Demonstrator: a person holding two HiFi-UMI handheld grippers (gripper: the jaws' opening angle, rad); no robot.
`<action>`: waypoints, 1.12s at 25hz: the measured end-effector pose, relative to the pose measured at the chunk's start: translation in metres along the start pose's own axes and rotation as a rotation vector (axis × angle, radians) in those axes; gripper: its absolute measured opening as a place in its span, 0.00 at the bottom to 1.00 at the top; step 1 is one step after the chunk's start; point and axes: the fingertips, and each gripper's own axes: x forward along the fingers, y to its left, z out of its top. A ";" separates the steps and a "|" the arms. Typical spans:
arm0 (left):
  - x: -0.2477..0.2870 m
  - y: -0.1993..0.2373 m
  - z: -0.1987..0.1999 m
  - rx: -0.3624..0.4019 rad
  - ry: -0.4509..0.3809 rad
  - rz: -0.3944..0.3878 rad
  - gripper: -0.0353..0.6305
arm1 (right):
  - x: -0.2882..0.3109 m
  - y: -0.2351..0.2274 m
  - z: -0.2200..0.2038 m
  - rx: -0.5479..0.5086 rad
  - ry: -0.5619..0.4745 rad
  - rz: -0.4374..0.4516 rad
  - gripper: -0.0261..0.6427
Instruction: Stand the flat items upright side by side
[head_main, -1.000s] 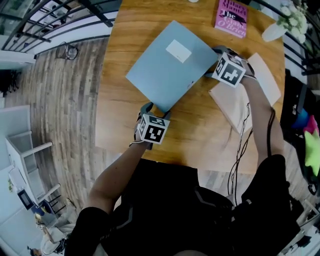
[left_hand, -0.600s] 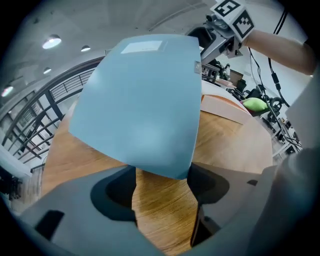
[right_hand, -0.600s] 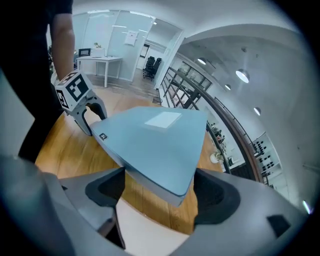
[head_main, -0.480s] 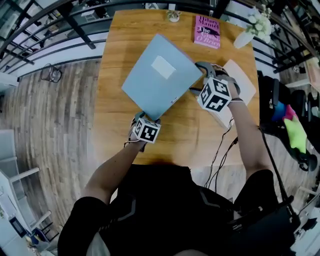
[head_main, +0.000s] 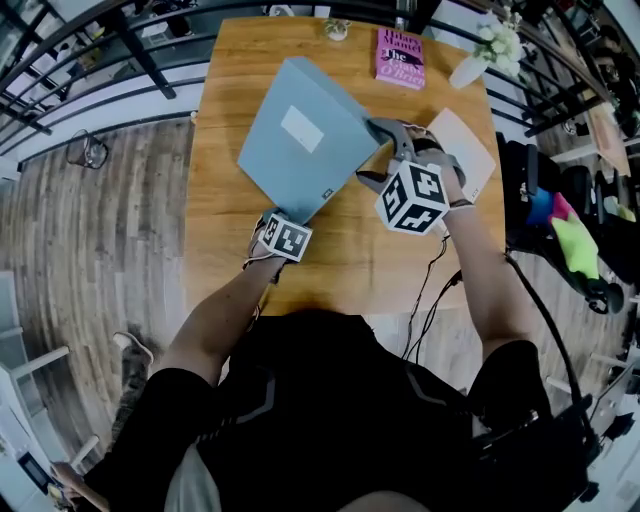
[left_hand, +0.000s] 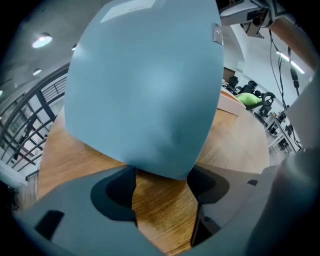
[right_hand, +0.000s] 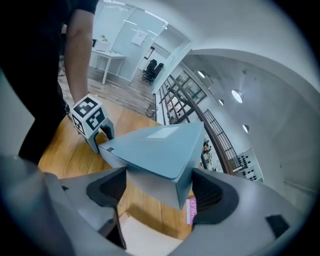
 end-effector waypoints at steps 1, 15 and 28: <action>0.001 0.002 0.001 0.007 -0.004 -0.002 0.56 | -0.005 0.001 0.007 -0.006 -0.018 -0.007 0.66; 0.002 0.007 0.000 0.083 0.063 -0.119 0.53 | -0.037 0.009 0.073 -0.207 -0.038 -0.019 0.54; -0.040 0.035 0.036 0.084 -0.141 -0.069 0.40 | -0.017 0.021 0.120 -0.425 -0.069 -0.018 0.50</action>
